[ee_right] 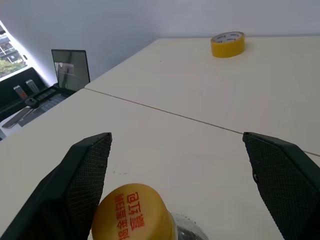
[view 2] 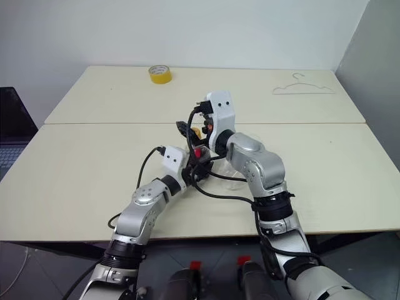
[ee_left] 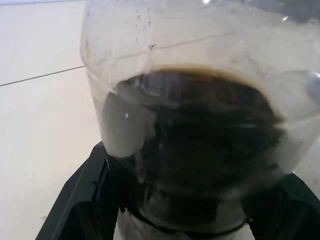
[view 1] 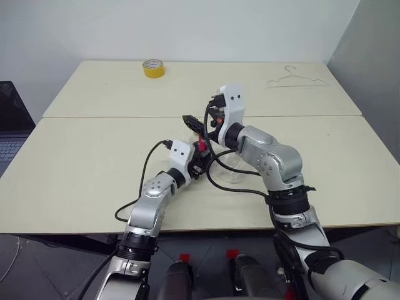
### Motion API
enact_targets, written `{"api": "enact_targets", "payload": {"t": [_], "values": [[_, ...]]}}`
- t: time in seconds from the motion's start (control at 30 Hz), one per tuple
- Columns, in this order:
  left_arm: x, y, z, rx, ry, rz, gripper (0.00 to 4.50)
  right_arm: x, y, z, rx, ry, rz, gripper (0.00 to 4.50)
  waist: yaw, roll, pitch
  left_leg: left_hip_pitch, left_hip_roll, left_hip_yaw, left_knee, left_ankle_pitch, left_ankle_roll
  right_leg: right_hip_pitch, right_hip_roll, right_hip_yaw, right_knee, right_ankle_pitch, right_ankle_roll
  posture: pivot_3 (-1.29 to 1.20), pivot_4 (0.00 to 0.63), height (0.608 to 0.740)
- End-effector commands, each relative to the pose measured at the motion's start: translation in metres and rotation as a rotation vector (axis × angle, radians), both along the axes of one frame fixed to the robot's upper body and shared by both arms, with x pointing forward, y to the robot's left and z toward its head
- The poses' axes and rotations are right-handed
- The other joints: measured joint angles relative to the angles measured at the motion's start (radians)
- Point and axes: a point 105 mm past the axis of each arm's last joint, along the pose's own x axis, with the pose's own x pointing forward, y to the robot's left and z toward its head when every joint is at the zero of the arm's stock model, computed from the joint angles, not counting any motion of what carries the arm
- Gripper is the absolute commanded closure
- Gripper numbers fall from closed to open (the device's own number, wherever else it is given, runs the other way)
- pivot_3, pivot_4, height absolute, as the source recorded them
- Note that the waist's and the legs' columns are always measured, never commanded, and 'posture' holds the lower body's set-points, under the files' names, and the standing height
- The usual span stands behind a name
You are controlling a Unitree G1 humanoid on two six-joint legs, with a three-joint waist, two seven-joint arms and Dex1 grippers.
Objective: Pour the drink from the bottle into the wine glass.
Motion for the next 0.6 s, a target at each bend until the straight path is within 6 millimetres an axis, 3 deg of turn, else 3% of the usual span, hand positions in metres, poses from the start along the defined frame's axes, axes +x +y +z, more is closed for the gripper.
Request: {"api": "enact_targets", "payload": {"t": [0.03, 0.5, 0.6], "values": [[-0.009, 0.006, -0.041, 0.039, 0.154, 0.01, 1.43, -0.005, -0.009, 0.019, 0.051, -0.054, 0.002, 0.03, 0.0, 0.0, 0.0, 0.0, 0.0, 0.0, 0.0, 0.0, 0.0, 0.0, 0.0, 0.0, 0.0, 0.0, 0.0, 0.0, 0.15, 0.74], [-0.008, 0.006, -0.041, 0.041, 0.154, 0.009, 1.43, -0.016, -0.027, 0.009, -0.002, -0.041, 0.022, 0.03, -0.001, 0.0, 0.0, 0.0, 0.0, 0.0, 0.0, 0.0, 0.0, 0.0, 0.0, 0.0, 0.0, 0.0, 0.0, 0.0, 0.15, 0.74], [-0.008, 0.006, -0.041, 0.041, 0.154, 0.009, 1.43, -0.026, -0.023, 0.022, 0.047, -0.082, 0.092, 0.03, -0.001, 0.0, 0.0, 0.0, 0.0, 0.0, 0.0, 0.0, 0.0, 0.0, 0.0, 0.0, 0.0, 0.0, 0.0, 0.0, 0.15, 0.74]]}}
